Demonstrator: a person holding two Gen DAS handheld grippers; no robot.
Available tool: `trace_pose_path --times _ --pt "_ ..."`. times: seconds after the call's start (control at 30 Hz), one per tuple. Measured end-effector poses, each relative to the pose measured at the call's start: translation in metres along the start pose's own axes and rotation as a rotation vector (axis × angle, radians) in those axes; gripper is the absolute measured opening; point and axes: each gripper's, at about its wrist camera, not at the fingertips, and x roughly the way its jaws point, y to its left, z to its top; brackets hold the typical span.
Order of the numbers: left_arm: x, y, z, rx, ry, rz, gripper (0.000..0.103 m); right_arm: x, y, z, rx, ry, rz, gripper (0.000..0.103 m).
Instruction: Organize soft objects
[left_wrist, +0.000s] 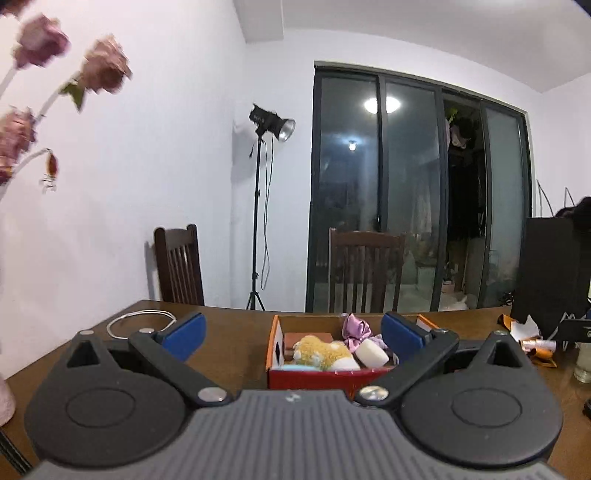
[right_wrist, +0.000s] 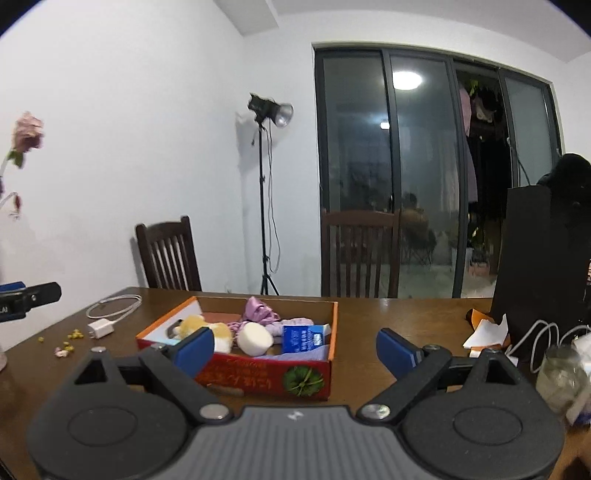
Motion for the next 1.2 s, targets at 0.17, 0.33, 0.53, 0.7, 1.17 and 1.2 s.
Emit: trace_pose_path --times 0.17,0.33,0.53,0.7,1.17,1.2 --pt "-0.046 -0.008 -0.032 0.072 -0.013 0.003 0.103 -0.038 0.021 -0.042 -0.026 -0.052 -0.021 0.103" --pt "-0.082 -0.002 -0.067 0.012 0.037 -0.015 0.103 -0.067 0.044 -0.078 -0.017 -0.042 -0.011 0.103" --pt "-0.106 -0.006 -0.101 0.019 0.087 -0.023 0.103 -0.101 0.069 -0.111 -0.08 -0.045 0.016 0.103" --pt "-0.113 -0.008 -0.1 0.059 0.058 -0.025 0.103 -0.121 0.076 -0.13 -0.074 -0.056 -0.001 0.103" --pt "-0.12 -0.004 -0.098 0.028 0.042 -0.03 0.103 -0.113 0.071 -0.13 -0.041 -0.043 -0.001 0.103" --pt "-0.12 -0.004 -0.098 0.029 0.042 -0.029 0.103 -0.113 0.072 -0.13 -0.043 -0.043 0.0 0.103"
